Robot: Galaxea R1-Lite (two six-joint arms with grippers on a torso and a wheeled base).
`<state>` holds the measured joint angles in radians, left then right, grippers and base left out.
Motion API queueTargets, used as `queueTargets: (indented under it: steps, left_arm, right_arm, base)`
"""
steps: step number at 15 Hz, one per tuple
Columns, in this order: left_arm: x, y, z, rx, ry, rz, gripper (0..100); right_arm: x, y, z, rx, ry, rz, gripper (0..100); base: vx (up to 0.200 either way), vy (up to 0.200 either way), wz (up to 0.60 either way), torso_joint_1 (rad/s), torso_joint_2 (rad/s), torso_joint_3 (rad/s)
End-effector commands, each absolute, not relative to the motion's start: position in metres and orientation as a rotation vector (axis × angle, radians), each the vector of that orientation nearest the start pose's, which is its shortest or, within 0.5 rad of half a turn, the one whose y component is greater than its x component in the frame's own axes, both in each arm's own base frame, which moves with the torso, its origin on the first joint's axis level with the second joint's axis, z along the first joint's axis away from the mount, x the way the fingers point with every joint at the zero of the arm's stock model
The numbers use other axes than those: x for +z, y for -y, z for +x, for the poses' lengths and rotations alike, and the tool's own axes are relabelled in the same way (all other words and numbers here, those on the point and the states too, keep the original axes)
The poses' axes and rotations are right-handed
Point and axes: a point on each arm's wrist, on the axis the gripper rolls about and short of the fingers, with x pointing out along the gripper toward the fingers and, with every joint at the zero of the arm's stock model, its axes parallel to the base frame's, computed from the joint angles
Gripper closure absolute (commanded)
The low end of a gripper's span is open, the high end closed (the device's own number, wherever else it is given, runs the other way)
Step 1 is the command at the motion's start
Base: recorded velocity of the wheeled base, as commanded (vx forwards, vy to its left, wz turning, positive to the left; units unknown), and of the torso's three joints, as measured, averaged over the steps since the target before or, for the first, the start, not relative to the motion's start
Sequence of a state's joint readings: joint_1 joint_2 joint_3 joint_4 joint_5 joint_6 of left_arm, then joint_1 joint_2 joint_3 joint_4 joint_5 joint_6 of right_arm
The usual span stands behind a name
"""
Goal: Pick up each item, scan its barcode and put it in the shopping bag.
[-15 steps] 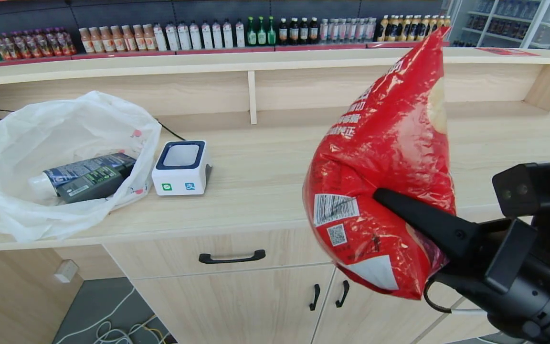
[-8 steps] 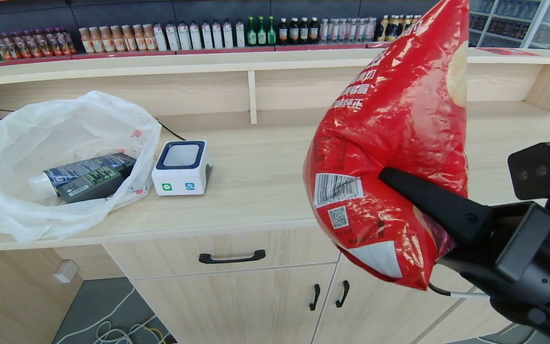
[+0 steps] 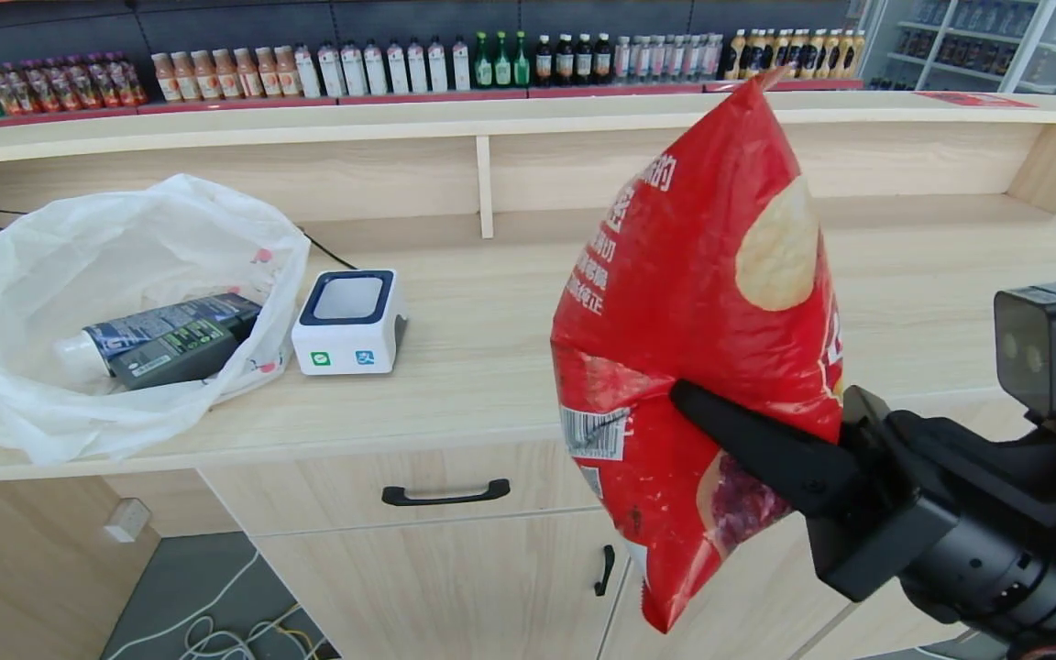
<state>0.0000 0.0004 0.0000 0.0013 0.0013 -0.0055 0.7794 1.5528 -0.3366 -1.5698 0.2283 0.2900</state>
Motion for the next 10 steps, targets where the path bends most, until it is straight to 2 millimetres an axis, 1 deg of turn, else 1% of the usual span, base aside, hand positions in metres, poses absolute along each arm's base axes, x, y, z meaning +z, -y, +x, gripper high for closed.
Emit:
queueTargets:
  steps: [1,2,3,6,8,10]
  left_arm:
    - [0.075,0.000,-0.023,0.002,-0.002,-0.008,0]
    - [0.075,0.000,-0.023,0.002,-0.002,-0.006,0]
    - [0.075,0.000,-0.023,0.002,0.000,-0.006,0]
    - [0.075,0.000,-0.023,0.002,-0.002,-0.006,0]
    - [0.075,0.000,-0.023,0.000,-0.002,-0.003,0]
    - [0.075,0.000,-0.023,0.002,-0.002,0.000,0]
  right_arm:
    - [0.187,-0.156,0.168,0.965,0.248,0.200,100]
    - [0.186,-0.154,0.171,0.927,0.290,0.108,100]
    - [0.186,-0.155,0.172,0.880,0.306,0.075,100]
    - [0.187,-0.151,0.175,0.650,0.306,0.068,100]
    - [0.199,-0.152,0.178,0.610,0.350,0.093,100]
    - [0.191,-0.150,0.178,0.551,0.326,0.052,100]
  base:
    - [0.000,0.000,0.00,0.000,0.00,0.000]
    - [0.000,0.000,0.00,0.000,0.00,0.000]
    - [0.000,0.000,0.00,0.000,0.00,0.000]
    - [0.000,0.000,0.00,0.000,0.00,0.000]
    - [0.000,0.000,0.00,0.000,0.00,0.000]
    - [0.000,0.000,0.00,0.000,0.00,0.000]
